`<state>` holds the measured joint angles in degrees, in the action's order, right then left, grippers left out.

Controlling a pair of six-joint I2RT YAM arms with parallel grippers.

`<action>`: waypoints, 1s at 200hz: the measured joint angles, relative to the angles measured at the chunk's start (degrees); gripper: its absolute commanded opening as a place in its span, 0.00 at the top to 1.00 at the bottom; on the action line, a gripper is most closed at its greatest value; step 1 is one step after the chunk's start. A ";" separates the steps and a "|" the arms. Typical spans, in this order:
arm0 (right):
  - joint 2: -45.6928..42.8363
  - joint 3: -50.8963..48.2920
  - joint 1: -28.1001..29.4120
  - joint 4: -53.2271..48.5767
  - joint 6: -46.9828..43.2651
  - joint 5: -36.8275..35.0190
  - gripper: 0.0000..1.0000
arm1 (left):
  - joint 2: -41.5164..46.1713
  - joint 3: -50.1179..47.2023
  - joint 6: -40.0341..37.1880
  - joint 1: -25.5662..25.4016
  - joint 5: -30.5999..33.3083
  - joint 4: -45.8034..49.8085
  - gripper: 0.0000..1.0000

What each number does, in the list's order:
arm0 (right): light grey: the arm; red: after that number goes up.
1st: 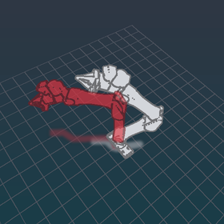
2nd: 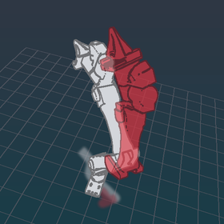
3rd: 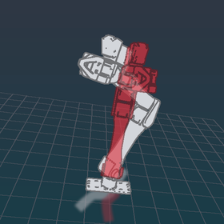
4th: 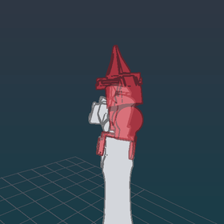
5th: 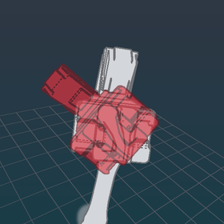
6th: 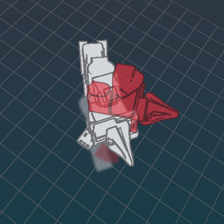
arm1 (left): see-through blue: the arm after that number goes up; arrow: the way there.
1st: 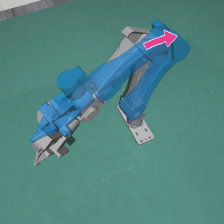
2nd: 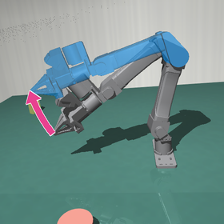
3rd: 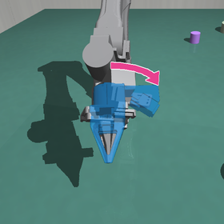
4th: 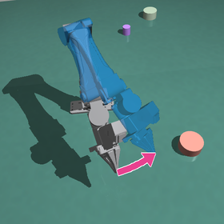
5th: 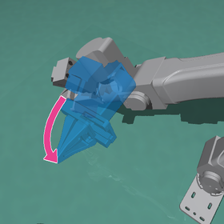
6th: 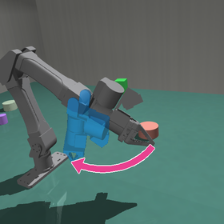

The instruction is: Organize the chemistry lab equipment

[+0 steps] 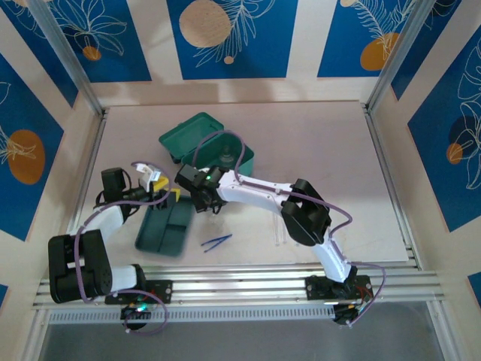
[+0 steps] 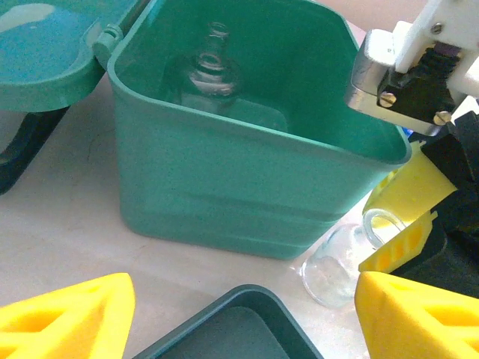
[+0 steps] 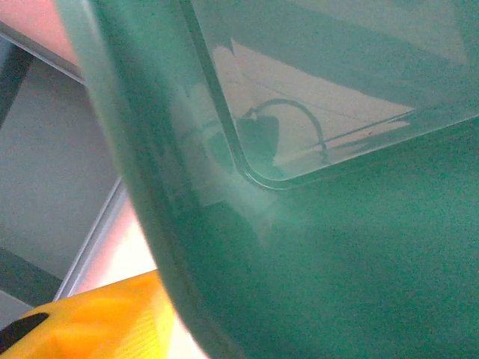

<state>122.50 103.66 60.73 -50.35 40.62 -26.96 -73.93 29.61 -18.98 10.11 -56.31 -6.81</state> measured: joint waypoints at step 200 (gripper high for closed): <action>-0.15 0.20 0.48 -2.14 -0.04 -2.27 0.66 | 0.00 0.00 -3.63 -1.62 0.83 3.41 0.22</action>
<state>122.34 103.85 61.21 -52.49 40.58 -29.23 -73.93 29.61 -22.61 8.49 -55.48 -3.40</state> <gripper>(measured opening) 0.338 0.777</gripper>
